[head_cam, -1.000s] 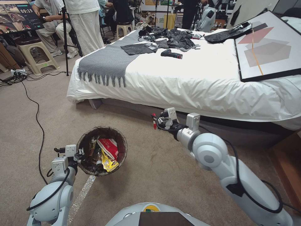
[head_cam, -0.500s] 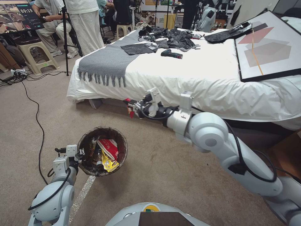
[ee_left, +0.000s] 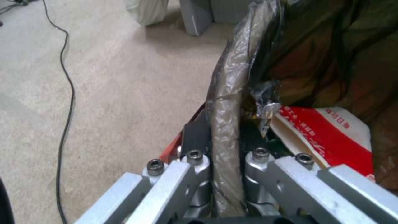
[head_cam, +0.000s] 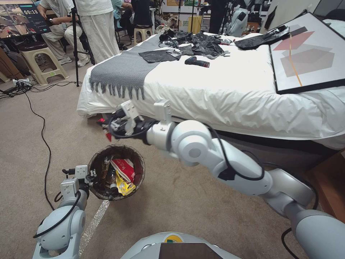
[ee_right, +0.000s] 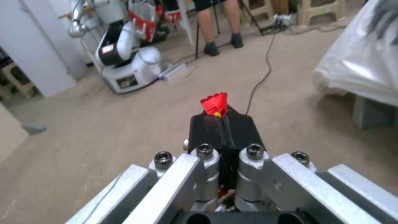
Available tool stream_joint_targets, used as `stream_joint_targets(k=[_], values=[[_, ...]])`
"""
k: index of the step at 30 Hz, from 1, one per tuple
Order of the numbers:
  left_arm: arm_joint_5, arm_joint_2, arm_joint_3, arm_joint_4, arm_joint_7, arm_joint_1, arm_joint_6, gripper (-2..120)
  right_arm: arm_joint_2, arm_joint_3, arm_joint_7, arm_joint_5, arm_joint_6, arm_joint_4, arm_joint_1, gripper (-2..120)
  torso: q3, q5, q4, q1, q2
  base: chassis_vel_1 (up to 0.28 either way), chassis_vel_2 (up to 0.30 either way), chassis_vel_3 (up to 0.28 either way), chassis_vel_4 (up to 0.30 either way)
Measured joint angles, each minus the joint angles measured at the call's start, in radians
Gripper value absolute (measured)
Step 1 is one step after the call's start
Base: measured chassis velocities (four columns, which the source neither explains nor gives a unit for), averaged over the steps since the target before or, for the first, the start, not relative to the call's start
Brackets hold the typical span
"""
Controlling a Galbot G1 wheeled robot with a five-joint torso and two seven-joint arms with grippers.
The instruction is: Pick up the trash bin, then pick up the garbage from the floor and place it into the trash bin.
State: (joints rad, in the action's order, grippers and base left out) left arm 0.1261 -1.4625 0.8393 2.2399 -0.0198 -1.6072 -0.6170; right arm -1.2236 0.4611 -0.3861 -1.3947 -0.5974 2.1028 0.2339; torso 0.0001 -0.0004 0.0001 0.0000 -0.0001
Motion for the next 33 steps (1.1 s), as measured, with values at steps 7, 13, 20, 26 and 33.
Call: stream_joint_targets(k=[7, 13, 20, 26, 33], values=[[0.001, -0.003, 0.001, -0.009, 0.002, 0.000, 0.002, 4, -0.034, 0.100, -0.009, 0.005, 0.013, -0.031, 0.002, 0, 0.000, 0.0002, -0.0002, 0.000, 0.000, 0.000, 0.000, 0.000, 0.000], [0.003, -0.002, 0.004, -0.015, 0.002, 0.007, 0.003, 4, -0.051, 0.138, -0.009, 0.041, 0.015, -0.071, 0.046, 0, 0.000, 0.0004, -0.0001, 0.000, 0.000, 0.000, 0.000, 0.000, 0.000], [0.009, -0.001, 0.010, -0.020, 0.004, 0.008, 0.005, 4, -0.026, 0.156, 0.020, 0.099, 0.015, -0.121, 0.128, 0, 0.000, 0.0004, -0.0002, 0.000, 0.000, 0.000, 0.000, 0.000, 0.000], [0.009, -0.002, 0.007, -0.022, 0.004, 0.010, 0.005, 4, -0.014, 0.159, 0.045, 0.125, 0.017, -0.169, 0.150, 0, 0.000, 0.0004, -0.0002, 0.000, 0.000, 0.000, 0.000, 0.000, 0.000], [0.013, 0.001, 0.010, -0.023, 0.005, 0.009, 0.006, 4, -0.028, 0.169, 0.086, 0.178, 0.029, -0.247, 0.181, 0, 0.000, 0.0004, 0.0000, 0.000, 0.000, 0.000, 0.000, 0.000, 0.000]])
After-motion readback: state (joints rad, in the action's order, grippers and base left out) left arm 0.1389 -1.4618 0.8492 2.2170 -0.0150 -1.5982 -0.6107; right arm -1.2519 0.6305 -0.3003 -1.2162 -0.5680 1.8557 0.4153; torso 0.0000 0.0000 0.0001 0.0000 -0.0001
